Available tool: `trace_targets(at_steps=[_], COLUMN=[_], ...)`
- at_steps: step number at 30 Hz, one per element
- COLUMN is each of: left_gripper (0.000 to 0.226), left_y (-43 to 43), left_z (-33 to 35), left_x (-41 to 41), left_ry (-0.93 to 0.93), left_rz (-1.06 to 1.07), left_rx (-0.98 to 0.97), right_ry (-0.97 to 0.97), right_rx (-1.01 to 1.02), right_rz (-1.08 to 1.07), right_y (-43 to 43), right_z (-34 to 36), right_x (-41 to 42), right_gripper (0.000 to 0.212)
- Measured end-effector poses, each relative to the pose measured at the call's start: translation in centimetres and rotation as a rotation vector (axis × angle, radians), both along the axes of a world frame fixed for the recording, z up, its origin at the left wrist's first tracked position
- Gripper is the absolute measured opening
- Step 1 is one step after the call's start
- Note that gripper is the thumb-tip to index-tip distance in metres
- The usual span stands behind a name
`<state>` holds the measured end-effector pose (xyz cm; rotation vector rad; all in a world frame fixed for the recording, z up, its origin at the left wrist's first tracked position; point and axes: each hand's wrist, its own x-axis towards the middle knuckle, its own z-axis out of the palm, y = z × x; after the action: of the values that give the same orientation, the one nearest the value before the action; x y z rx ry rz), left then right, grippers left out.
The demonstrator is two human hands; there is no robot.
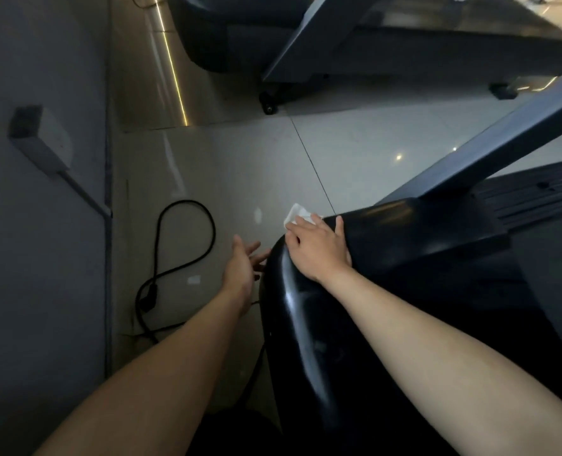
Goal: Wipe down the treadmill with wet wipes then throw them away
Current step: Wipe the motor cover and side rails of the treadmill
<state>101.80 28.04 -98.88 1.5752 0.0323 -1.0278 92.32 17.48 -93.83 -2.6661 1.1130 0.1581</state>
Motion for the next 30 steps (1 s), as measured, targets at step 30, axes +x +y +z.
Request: trace_targets(at_steps=[30], left_gripper=[0.056], left_y=[2.7], left_z=[1.5], left_x=[-3.0], left_ry=[-0.747], left_rz=[-0.670], left_rx=[0.180], right_ry=[-0.090], right_rx=[-0.051], right_rz=[0.170], right_y=[6.4], right_z=[0.9], right_x=[-7.1], right_gripper=[0.048])
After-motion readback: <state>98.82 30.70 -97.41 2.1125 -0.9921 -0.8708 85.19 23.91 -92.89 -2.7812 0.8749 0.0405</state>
